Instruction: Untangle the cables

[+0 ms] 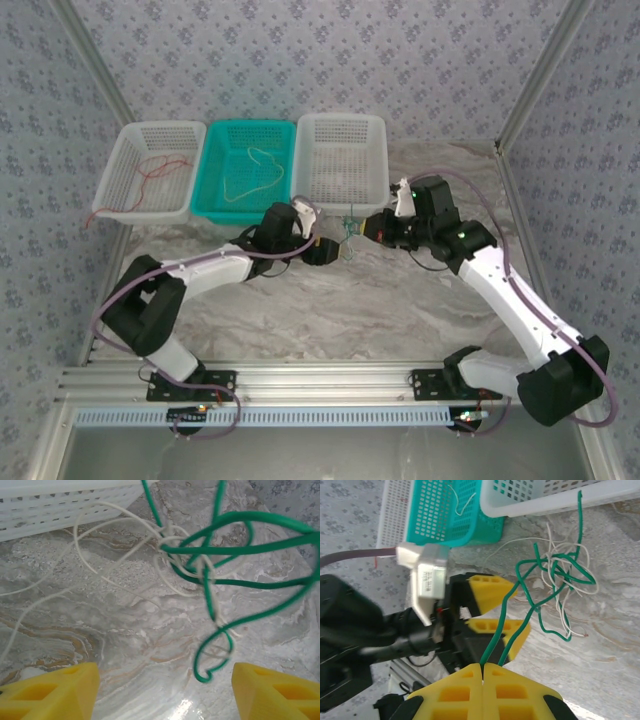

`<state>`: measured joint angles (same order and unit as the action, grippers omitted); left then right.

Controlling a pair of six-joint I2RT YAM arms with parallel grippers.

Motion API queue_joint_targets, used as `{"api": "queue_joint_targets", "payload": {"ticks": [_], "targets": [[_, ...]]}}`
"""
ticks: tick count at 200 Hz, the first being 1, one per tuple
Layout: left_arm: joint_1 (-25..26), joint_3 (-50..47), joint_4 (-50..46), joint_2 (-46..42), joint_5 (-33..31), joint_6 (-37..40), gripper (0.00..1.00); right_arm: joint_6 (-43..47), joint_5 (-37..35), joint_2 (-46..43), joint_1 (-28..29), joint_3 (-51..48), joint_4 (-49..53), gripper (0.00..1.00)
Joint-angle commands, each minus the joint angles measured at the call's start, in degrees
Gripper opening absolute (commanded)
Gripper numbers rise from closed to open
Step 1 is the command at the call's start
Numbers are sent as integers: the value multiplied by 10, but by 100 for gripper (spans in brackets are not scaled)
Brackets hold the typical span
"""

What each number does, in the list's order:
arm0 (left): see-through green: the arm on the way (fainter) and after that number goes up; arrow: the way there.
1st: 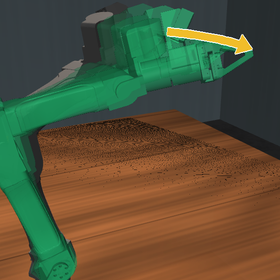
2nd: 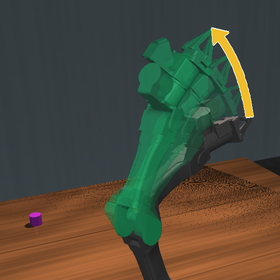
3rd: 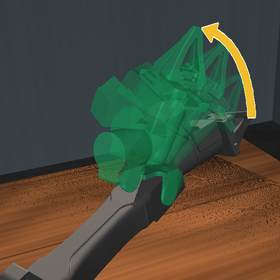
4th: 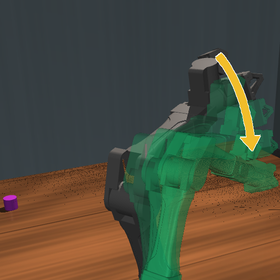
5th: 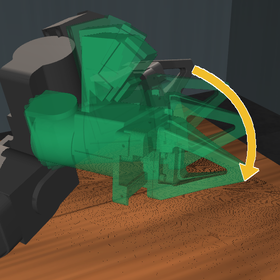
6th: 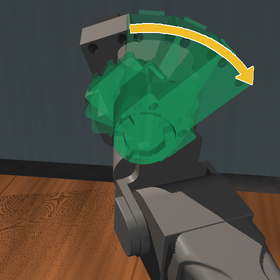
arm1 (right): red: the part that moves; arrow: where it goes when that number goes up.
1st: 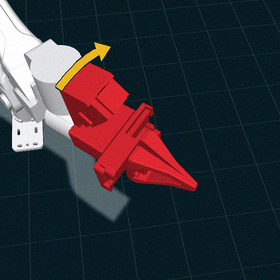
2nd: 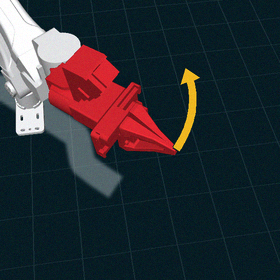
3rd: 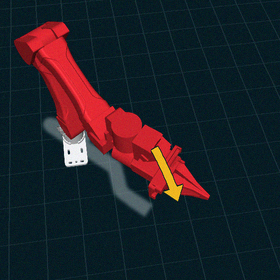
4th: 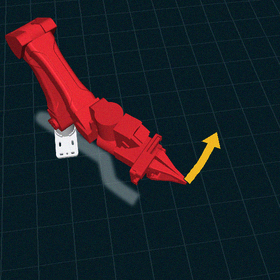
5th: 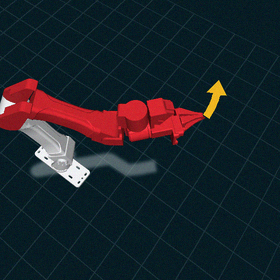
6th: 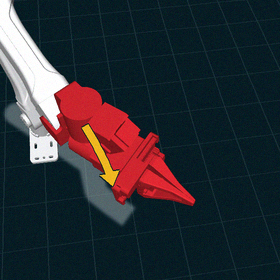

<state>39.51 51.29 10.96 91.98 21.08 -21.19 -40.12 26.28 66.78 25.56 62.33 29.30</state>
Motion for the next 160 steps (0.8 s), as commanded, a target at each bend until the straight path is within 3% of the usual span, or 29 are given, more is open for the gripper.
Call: {"api": "queue_joint_targets", "payload": {"ticks": [1,19,53,81,108,160], "targets": [[-3,39,75,24,96,20,71,-39,22,-3,4,19,-7,0],[-5,56,96,55,141,0,70,-49,23,-2,5,22,-11,0],[-6,60,103,74,128,-14,30,-53,9,-12,5,30,0,0],[-6,40,104,67,128,-15,20,-59,-24,-22,-7,31,22,0],[-8,20,91,53,116,-12,0,-82,-40,-37,-43,16,23,0],[-46,-58,81,-21,89,-29,0,-79,-95,-92,-203,3,96,0]]}}
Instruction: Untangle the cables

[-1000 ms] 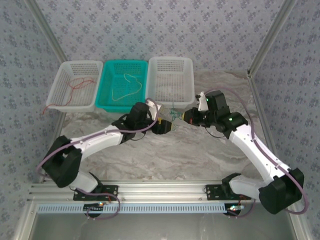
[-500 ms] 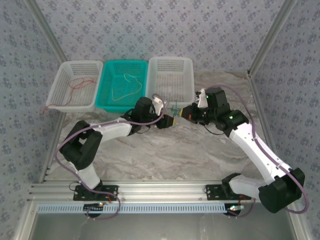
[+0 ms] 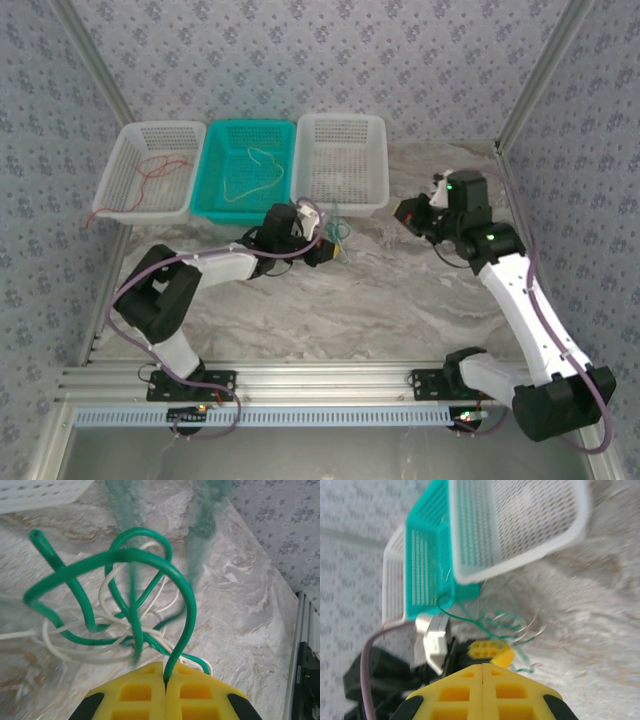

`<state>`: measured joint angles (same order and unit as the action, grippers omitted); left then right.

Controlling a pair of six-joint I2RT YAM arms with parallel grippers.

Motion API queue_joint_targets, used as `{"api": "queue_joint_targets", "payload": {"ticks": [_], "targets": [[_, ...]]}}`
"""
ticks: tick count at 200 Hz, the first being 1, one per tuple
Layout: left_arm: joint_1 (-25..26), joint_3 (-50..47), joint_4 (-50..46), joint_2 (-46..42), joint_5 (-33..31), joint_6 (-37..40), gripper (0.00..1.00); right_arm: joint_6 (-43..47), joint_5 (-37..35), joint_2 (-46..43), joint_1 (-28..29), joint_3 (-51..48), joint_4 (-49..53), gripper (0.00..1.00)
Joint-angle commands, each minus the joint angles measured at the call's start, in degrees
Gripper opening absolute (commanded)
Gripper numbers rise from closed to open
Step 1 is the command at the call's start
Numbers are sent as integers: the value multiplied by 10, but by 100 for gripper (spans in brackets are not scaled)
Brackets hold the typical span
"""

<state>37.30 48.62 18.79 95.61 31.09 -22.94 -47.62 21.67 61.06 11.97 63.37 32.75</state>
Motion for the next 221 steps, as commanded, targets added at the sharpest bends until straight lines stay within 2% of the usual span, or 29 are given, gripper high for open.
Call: {"api": "queue_joint_targets", "payload": {"ticks": [1,14,22,32,42,55,61,67,76,82,98,112,118,143,166,188,198,221], "targets": [[-25,-34,2,-59,-11,-12,0,-4,-51,-36,-70,-8,62,0],[-25,-39,-25,-89,-18,4,0,22,-47,-43,-89,-8,50,0],[-20,-35,-45,-103,-19,15,0,65,4,-40,-82,-9,22,0],[-11,-28,-65,-113,-17,27,0,101,75,-31,-46,-14,-29,1],[0,-21,-78,-117,-12,38,0,142,108,-15,11,-10,-55,14],[13,-14,-87,-116,0,51,0,204,63,19,110,22,-18,29],[18,-12,-90,-115,8,59,0,230,48,40,143,40,4,38],[22,-10,-95,-114,16,70,0,246,43,63,164,54,21,43],[28,-7,-104,-115,22,89,0,249,38,91,175,73,45,51],[33,-3,-114,-116,25,104,0,241,38,107,174,74,49,60],[43,7,-148,-116,24,141,0,231,51,144,166,78,44,67],[46,8,-149,-119,38,152,0,238,71,157,172,71,1,77],[47,7,-145,-119,49,151,0,235,73,163,171,68,-16,77],[51,18,-133,-116,101,138,0,204,97,197,150,66,-68,73],[58,27,-140,-120,102,137,0,183,111,230,143,68,-101,72],[60,32,-144,-122,99,136,0,177,120,265,146,79,-108,63],[60,34,-144,-122,95,136,0,178,121,277,149,86,-106,55],[60,35,-144,-119,83,134,0,171,103,284,150,86,-107,16]]}}
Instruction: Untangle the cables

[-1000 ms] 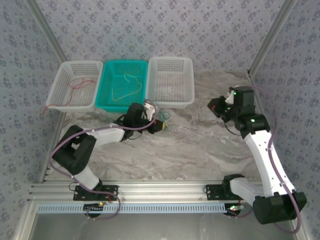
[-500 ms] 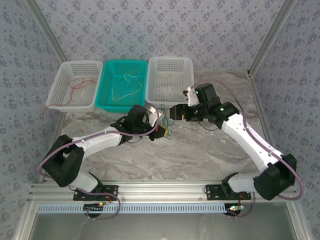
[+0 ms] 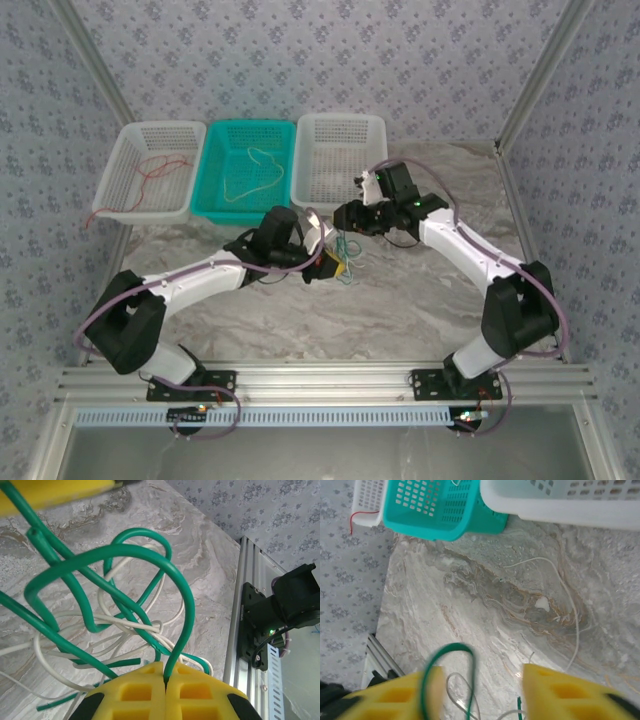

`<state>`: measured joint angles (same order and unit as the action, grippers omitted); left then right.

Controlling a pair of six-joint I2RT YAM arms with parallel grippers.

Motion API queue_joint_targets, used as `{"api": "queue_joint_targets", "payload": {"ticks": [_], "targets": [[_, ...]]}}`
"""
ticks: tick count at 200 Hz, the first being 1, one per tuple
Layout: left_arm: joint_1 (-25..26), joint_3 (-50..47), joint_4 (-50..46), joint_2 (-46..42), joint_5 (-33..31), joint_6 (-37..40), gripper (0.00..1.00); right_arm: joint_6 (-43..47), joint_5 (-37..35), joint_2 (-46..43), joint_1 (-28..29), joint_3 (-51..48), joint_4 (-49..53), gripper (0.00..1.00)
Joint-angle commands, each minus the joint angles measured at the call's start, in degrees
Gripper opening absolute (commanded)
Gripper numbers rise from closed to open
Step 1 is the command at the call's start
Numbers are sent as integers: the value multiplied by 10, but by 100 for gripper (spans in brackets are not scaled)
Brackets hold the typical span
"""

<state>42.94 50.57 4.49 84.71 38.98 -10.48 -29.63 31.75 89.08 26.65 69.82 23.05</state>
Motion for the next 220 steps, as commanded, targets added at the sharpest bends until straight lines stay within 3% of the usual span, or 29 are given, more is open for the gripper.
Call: {"api": "queue_joint_targets", "payload": {"ticks": [1,10,31,58,86,133,165,195,220], "targets": [[3,15,-1,-10,4,10,0,-9,2,3,3,22,-9,14],[3,15,-2,-8,-4,10,0,-13,-11,0,1,22,-6,0],[4,10,-15,-7,-27,4,0,-33,-73,-27,-16,13,0,0],[-5,-30,-19,-29,-65,-16,0,-102,-150,-106,-104,-42,-9,0],[-36,-111,22,-83,-94,-62,0,-166,-149,-181,-219,-111,-49,0],[-93,-188,27,-179,-110,-92,0,-199,-111,-214,-320,-147,-49,0],[-117,-193,-10,-203,-114,-85,0,-170,-29,-225,-311,-124,-104,0],[-145,-206,-57,-220,-182,-90,0,-169,-81,-267,-327,-76,-83,0],[-169,-231,-47,-244,-161,-100,0,-163,-10,-235,-304,8,-125,0]]}}
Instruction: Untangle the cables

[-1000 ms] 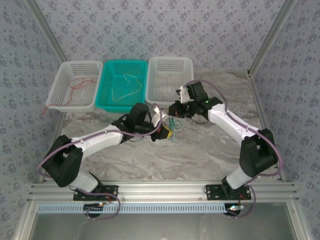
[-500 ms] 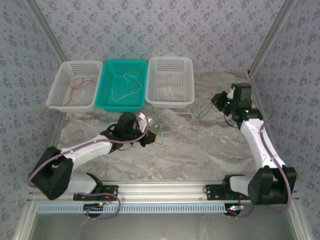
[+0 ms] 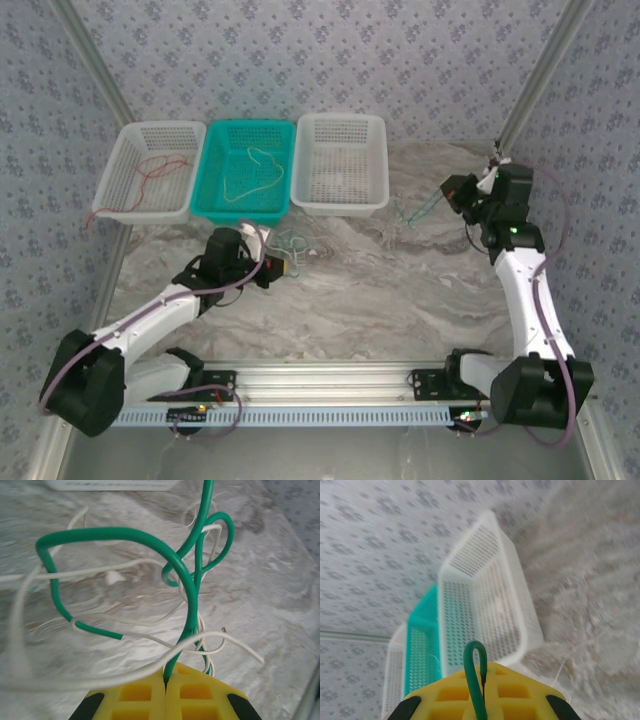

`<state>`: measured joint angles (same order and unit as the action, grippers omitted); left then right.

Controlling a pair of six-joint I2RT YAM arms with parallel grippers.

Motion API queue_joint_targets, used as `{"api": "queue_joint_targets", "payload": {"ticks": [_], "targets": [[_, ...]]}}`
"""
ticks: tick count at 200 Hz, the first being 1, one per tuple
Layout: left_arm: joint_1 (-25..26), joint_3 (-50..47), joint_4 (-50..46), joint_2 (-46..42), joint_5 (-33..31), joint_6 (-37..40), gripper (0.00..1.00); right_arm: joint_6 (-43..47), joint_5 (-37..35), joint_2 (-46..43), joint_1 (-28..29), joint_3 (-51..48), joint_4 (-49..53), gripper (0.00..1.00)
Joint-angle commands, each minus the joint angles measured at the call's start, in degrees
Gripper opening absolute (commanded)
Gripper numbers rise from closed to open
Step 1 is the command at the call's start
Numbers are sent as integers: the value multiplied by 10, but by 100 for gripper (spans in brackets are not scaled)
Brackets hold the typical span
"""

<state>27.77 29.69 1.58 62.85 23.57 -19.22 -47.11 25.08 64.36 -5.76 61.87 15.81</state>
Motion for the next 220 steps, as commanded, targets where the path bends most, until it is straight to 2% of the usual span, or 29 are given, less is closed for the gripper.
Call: {"api": "queue_joint_targets", "payload": {"ticks": [1,16,34,47,82,97,116,131,137,138,139,141,145,161,178,193,220], "targets": [[-17,-22,-17,-26,-5,-12,0,13,60,14,25,92,-55,0],[-17,-26,-4,-31,21,-20,0,72,63,60,102,167,-36,0],[-17,-26,7,-35,32,-29,0,196,-21,133,209,268,34,0],[-16,-26,14,-40,34,-37,0,247,-70,198,250,318,45,0],[-2,-12,13,-52,40,-49,0,292,-90,352,261,402,17,0],[11,-6,4,-57,29,-49,0,308,-126,402,263,428,-9,0],[25,-4,5,-60,20,-54,0,312,-143,477,257,489,10,0],[34,2,-3,-61,7,-59,0,312,-135,546,253,573,68,14],[37,6,-7,-63,0,-61,0,308,-139,576,252,616,101,30],[37,6,-8,-63,-1,-60,0,308,-139,576,252,616,101,30],[38,7,-9,-63,-3,-61,0,308,-142,581,253,628,110,37],[39,8,-11,-63,-5,-62,0,307,-144,584,253,635,115,40],[40,10,-14,-64,-8,-63,0,302,-159,604,255,668,145,55],[45,15,-13,-67,-6,-66,0,299,-212,628,261,753,227,81],[50,21,-5,-67,12,-65,0,303,-215,592,263,748,243,84],[55,30,-5,-67,17,-59,0,300,-193,524,264,684,235,84],[56,47,-11,-66,16,-42,0,288,-100,353,269,455,145,83]]}}
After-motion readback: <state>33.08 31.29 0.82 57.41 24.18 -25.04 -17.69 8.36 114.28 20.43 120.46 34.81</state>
